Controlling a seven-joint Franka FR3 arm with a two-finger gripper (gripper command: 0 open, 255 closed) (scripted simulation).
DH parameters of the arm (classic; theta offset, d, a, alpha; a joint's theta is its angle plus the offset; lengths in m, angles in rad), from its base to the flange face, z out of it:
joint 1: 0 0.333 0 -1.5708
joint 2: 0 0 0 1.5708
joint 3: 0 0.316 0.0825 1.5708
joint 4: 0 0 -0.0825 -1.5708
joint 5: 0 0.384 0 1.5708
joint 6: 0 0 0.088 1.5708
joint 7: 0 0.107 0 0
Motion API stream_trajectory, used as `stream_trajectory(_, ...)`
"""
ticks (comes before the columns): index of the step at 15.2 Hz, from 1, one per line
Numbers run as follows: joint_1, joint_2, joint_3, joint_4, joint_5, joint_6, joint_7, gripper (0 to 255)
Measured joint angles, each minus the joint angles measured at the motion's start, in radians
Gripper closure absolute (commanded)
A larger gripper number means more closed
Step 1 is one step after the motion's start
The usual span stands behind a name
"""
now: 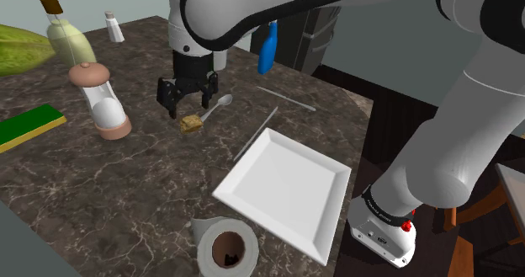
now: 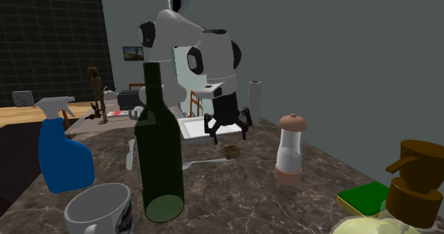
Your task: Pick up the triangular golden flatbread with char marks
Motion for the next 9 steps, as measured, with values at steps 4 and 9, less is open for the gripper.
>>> stream_trajectory(4,0.005,0.025,0.001,-0.018,-0.006,0.043,0.005,0)
stream_trajectory(9,0.008,0.046,0.001,-0.040,-0.013,0.085,0.006,255)
